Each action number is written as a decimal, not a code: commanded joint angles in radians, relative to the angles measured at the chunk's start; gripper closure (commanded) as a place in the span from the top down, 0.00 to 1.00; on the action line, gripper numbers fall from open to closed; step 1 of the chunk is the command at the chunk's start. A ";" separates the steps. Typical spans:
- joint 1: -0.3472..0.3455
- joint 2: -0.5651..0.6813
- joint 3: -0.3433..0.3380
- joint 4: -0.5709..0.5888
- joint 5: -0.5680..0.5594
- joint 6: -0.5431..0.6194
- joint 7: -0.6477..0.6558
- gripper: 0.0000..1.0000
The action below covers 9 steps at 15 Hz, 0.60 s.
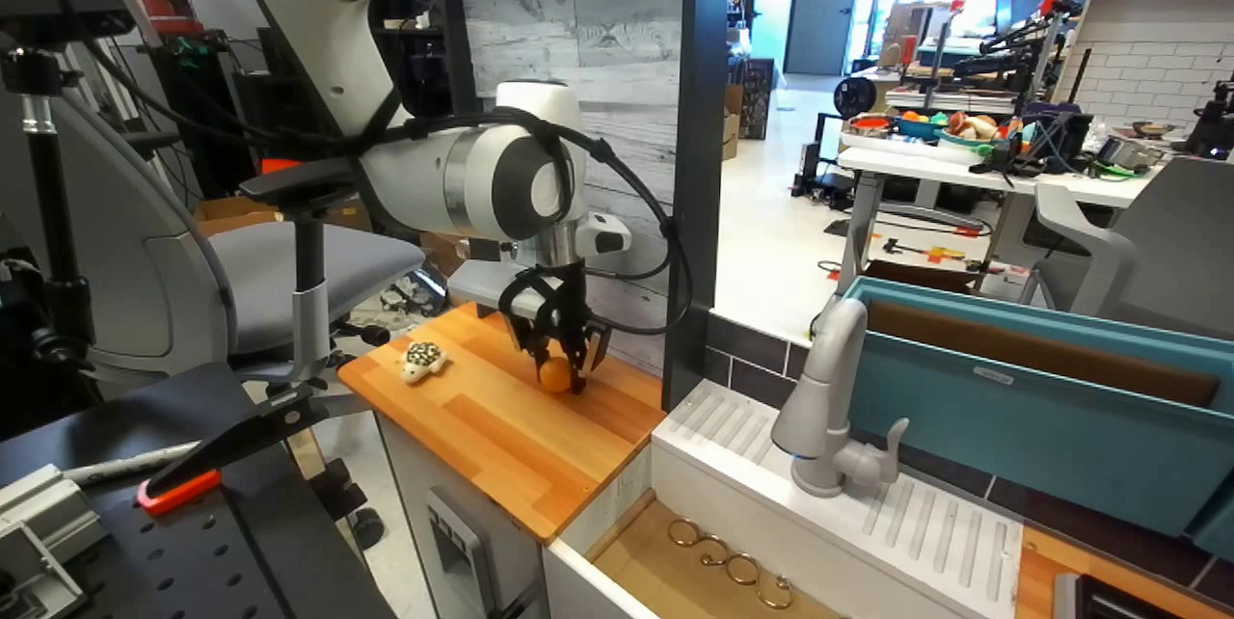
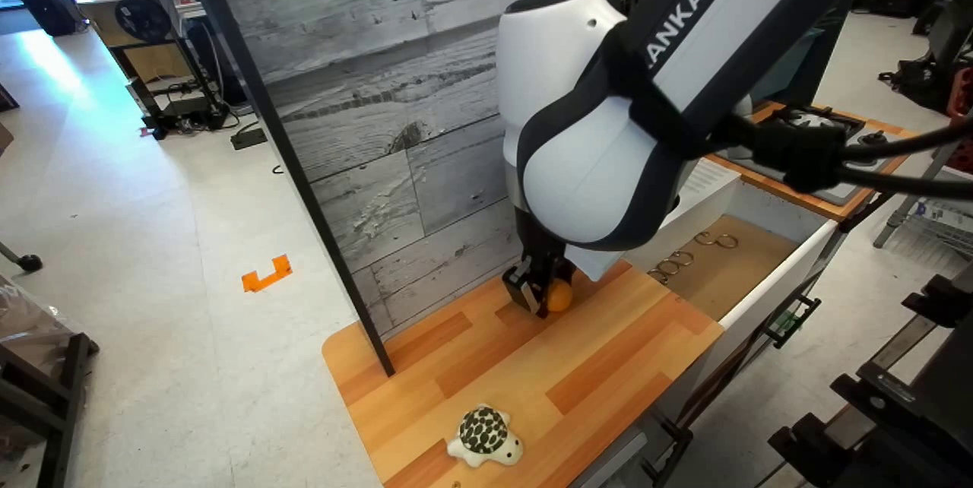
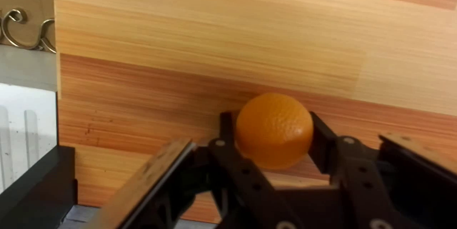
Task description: Move the orange backwards
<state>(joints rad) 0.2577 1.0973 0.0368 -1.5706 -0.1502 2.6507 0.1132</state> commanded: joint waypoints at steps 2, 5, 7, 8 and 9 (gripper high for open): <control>0.032 0.028 -0.017 0.057 0.005 -0.039 -0.001 0.93; 0.043 0.015 -0.020 0.038 0.002 -0.032 0.004 1.00; 0.044 -0.021 -0.011 0.000 0.010 -0.063 0.006 1.00; 0.046 -0.038 -0.010 -0.017 0.012 -0.081 0.009 1.00; 0.048 -0.063 -0.008 -0.043 0.012 -0.104 0.012 1.00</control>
<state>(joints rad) 0.2881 1.0979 0.0328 -1.5653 -0.1505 2.6180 0.1145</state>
